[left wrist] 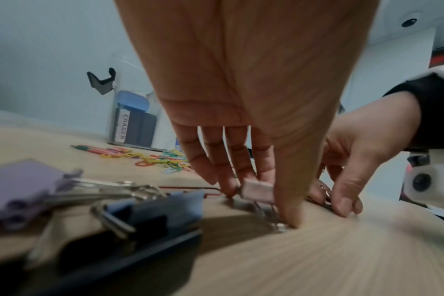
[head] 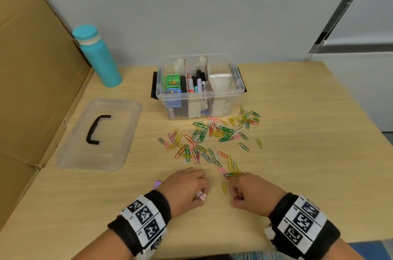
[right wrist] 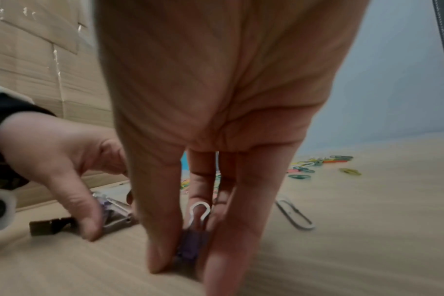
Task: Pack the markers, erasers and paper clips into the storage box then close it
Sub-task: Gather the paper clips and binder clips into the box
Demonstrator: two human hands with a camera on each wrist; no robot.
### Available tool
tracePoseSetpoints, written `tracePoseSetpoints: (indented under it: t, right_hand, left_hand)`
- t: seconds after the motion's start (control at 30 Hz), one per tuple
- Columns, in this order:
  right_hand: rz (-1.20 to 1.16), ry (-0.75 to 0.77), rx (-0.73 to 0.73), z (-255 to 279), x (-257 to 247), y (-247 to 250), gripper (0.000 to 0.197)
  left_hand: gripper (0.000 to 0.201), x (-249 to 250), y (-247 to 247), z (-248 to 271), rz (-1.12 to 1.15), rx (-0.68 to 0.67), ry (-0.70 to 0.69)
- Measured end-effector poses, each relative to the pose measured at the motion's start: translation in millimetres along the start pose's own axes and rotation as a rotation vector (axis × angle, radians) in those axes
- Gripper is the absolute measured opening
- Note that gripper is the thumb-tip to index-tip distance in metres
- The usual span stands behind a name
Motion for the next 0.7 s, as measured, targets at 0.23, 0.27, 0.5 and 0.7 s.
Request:
tracePoseSetpoints:
  t: [0.23,0.27,0.5,0.7]
  right_hand:
    - [-0.468,0.050,0.063,-12,-7,11,0.015]
    - [-0.553,0.050,0.067,-16,-8,13,0.013]
    - [-0.989,-0.044,0.005,-48,-25,13,0.034]
    - [-0.510,0.148,0.054,-55,-65,13,0.011]
  left_hand:
    - [0.012,-38,25,28,0.461,0.299,0.157]
    - [0.011,-47,29,35,0.531,0.341,0.188]
    - [0.018,-98,50,77,0.629,0.555,0.408]
    - [0.030,-102,35,82,0.547,0.447,0.453]
Point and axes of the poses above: each hand's wrist, its own z-axis away from the middle knuckle, its own y-axis out of the back of the hand, x = y × z, the point moved 6 cm from there along -z, towards the middle knuckle, and after that the axes turned 2 degrees about -y, right-handed, at the moved point
